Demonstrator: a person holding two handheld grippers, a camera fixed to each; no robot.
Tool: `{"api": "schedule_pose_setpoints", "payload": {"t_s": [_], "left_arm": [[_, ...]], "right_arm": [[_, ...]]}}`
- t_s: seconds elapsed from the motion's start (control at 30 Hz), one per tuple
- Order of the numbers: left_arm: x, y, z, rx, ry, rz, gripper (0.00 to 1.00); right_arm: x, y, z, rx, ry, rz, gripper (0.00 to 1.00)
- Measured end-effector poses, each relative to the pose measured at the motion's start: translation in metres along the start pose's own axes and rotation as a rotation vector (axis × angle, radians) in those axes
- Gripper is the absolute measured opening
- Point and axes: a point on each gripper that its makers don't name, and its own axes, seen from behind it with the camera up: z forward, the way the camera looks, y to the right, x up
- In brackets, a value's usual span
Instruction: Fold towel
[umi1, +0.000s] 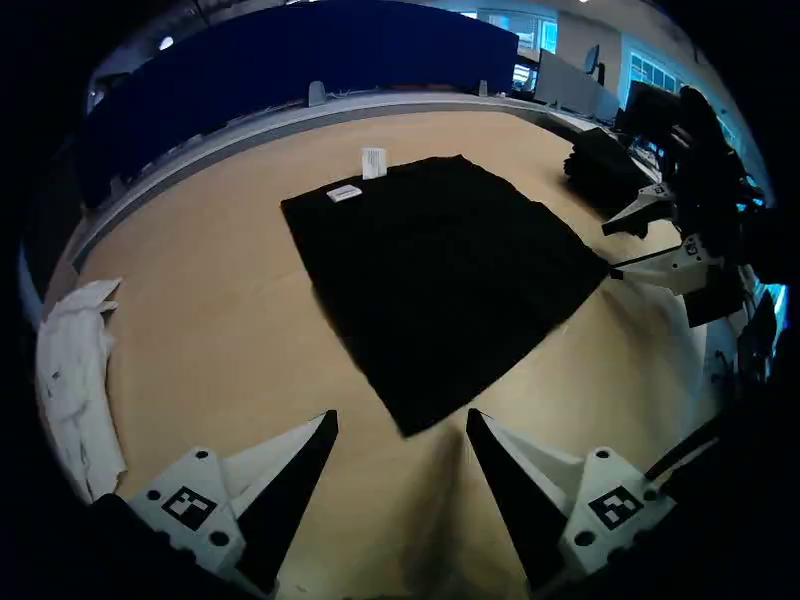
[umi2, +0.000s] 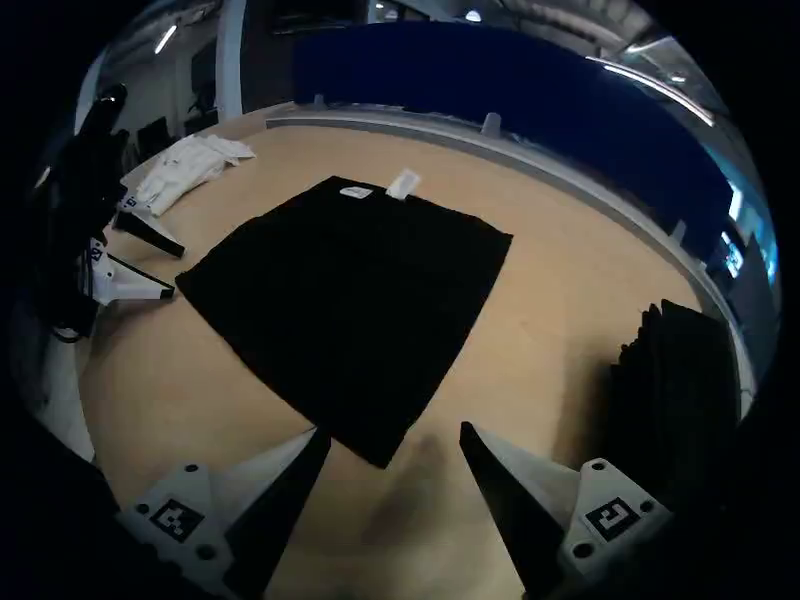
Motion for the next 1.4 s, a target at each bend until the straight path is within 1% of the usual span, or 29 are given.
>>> {"api": "schedule_pose_setpoints", "payload": {"t_s": [0.17, 0.4, 0.53, 0.67, 0.9, 0.93, 1.03, 1.2, 1.33, 1.4], "left_arm": [[0.0, 0.004, 0.001, -0.007, -0.008, 0.007, 0.95], [-0.001, 0.013, 0.003, -0.022, -0.017, 0.012, 0.92], [-0.001, 0.01, 0.004, -0.009, -0.018, 0.004, 0.83], [0.0, 0.008, 0.004, -0.003, -0.023, -0.002, 0.77], [-0.001, 0.006, 0.004, 0.004, -0.031, 0.019, 0.75], [-0.001, 0.006, 0.004, 0.007, -0.032, 0.021, 0.75], [-0.001, 0.005, 0.004, 0.017, -0.034, 0.025, 0.66], [0.0, 0.003, 0.006, 0.024, -0.037, 0.031, 0.54], [0.001, 0.005, 0.007, 0.02, -0.042, 0.036, 0.51], [0.001, 0.006, 0.008, 0.021, -0.043, 0.037, 0.41]], "right_arm": [[-0.002, -0.001, 0.002, 0.01, -0.007, 0.0, 0.97], [-0.006, -0.002, 0.004, 0.024, -0.018, 0.014, 0.81], [-0.009, -0.004, 0.005, 0.032, -0.026, 0.013, 0.76], [-0.012, -0.007, 0.006, 0.039, -0.039, 0.003, 0.7], [-0.012, -0.012, 0.006, 0.051, -0.043, -0.001, 0.66], [-0.012, -0.012, 0.006, 0.055, -0.043, 0.001, 0.63], [-0.012, -0.015, 0.007, 0.065, -0.043, 0.006, 0.54], [-0.011, -0.02, 0.007, 0.073, -0.04, 0.002, 0.45], [-0.011, -0.024, 0.008, 0.077, -0.04, -0.002, 0.36], [-0.011, -0.025, 0.008, 0.078, -0.04, -0.003, 0.34]]}}
